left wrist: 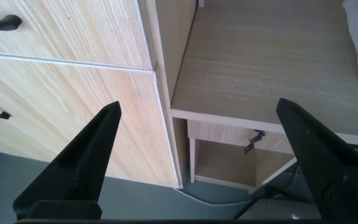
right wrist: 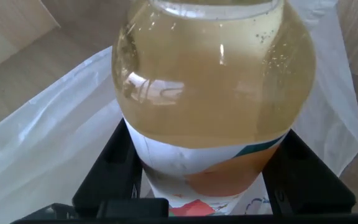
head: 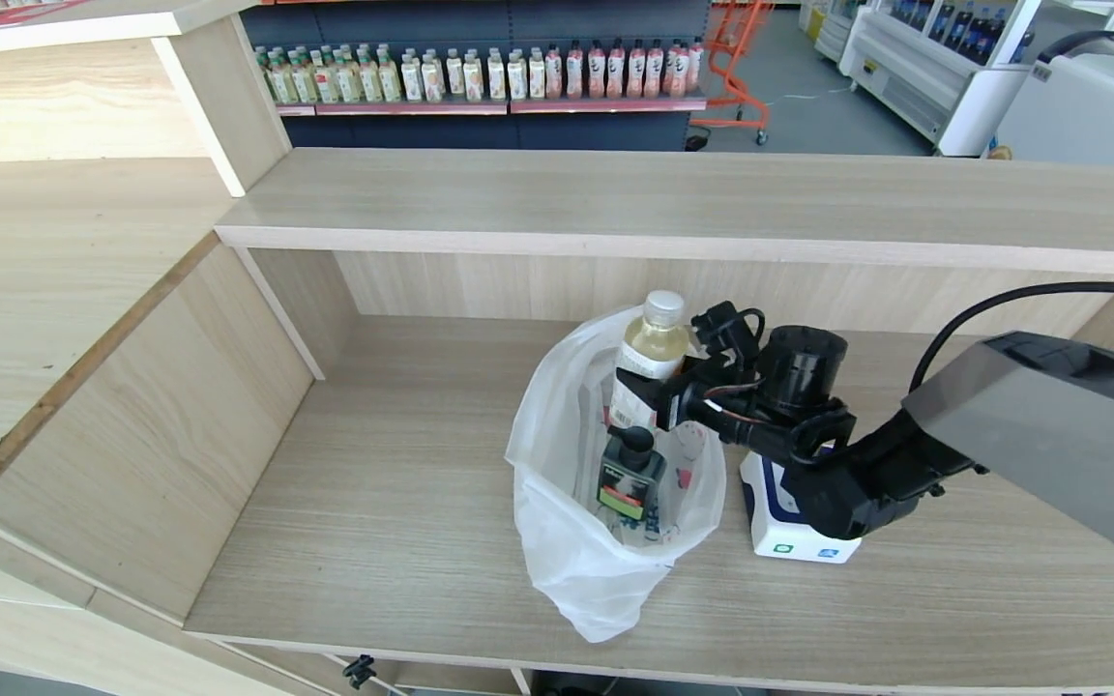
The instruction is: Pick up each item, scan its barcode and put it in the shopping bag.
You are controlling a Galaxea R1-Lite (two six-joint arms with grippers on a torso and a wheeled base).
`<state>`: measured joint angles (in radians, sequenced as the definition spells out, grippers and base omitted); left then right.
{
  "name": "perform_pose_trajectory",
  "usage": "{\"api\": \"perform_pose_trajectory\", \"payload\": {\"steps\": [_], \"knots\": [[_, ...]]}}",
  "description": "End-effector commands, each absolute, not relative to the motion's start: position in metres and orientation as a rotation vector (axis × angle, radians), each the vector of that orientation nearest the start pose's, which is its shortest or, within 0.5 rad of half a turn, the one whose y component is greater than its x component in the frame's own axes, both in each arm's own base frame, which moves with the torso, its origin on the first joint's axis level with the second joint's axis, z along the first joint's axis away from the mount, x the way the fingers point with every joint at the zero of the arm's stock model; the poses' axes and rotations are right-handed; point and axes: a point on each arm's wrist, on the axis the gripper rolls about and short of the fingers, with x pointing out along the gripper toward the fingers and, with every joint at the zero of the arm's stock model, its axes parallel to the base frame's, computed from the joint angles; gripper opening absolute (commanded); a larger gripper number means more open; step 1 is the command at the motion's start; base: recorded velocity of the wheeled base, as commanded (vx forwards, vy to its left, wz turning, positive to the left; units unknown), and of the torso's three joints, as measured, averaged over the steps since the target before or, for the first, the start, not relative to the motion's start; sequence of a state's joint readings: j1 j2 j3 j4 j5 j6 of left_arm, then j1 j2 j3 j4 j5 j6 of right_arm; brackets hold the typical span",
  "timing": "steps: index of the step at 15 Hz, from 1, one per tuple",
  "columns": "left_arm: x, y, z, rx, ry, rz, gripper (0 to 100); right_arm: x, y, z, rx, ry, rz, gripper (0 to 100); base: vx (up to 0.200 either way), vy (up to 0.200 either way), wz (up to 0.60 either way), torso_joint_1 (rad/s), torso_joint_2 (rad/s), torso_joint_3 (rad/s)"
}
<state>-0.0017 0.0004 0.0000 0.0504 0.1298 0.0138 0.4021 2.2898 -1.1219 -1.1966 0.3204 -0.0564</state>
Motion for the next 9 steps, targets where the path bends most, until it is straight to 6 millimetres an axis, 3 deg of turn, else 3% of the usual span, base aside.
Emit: {"api": "perform_pose_trajectory", "payload": {"steps": [1,9], "knots": [[-0.023,0.003,0.07,0.017,0.053,0.128,100,0.406,0.184,0.085,-0.056,-0.041,0.729,0,0.0,0.0,0.0,0.0,0.0,0.0],[-0.023,0.003,0.07,0.017,0.053,0.128,100,0.413,0.189,0.064,-0.145,-0.085,0.731,0,0.0,0.0,0.0,0.0,0.0,0.0]]}}
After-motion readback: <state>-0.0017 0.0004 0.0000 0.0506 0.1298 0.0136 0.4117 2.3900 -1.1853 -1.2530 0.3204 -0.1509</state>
